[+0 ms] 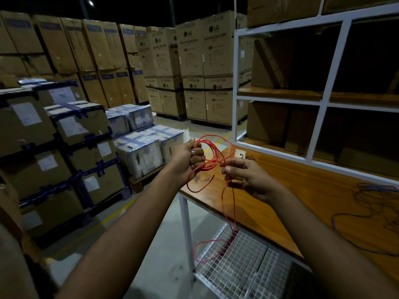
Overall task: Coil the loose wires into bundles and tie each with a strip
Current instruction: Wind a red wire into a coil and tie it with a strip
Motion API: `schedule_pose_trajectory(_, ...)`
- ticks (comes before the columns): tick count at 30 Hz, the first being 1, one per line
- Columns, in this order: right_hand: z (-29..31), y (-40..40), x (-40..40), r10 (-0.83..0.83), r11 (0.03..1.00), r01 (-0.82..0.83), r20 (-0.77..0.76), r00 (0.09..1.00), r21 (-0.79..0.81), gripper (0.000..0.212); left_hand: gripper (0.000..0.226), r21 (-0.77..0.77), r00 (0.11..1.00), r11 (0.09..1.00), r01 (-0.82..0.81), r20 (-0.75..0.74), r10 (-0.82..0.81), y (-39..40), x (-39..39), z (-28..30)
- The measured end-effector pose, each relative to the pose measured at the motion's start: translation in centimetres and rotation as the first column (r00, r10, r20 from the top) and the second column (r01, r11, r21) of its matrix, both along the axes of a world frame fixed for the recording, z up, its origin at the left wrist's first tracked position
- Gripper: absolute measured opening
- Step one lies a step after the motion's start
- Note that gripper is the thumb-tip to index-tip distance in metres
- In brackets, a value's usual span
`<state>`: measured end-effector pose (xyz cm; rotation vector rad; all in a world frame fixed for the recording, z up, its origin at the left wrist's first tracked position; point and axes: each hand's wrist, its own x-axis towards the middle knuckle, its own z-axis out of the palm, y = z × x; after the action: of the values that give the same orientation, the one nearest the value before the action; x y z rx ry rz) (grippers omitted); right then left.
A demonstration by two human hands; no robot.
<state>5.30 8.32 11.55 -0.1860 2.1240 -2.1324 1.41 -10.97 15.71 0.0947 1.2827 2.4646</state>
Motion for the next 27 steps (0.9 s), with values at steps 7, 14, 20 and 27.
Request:
schedule_pose_trajectory(7, -2.8, 1.6, -0.5, -0.082, 0.996, 0.086, 0.182, 0.980, -0.018, 0.018, 0.037, 0.063, 0.999, 0.997, -0.035, 0.006, 0.035, -0.9, -0.3, 1.3)
schedule_pose_trajectory(14, -7.0, 3.4, -0.8, -0.183, 0.981, 0.130, 0.483, 0.856, 0.142, 0.022, 0.037, 0.075, 0.995, 0.993, -0.096, -0.018, 0.098, -1.3, -0.3, 1.9)
schedule_pose_trajectory(20, -8.6, 3.0, 0.7, -0.219, 0.863, -0.052, 0.465, 0.858, 0.502, 0.034, 0.039, 0.045, 0.995, 0.996, -0.076, -0.059, 0.079, -0.9, 0.0, 1.8)
schedule_pose_trajectory(27, -4.5, 2.1, -0.3, -0.308, 0.792, 0.264, -0.013, 0.951, 0.551, 0.021, 0.038, -0.098, 0.986, 0.995, -0.032, -0.168, 0.015, -0.3, 0.0, 0.4)
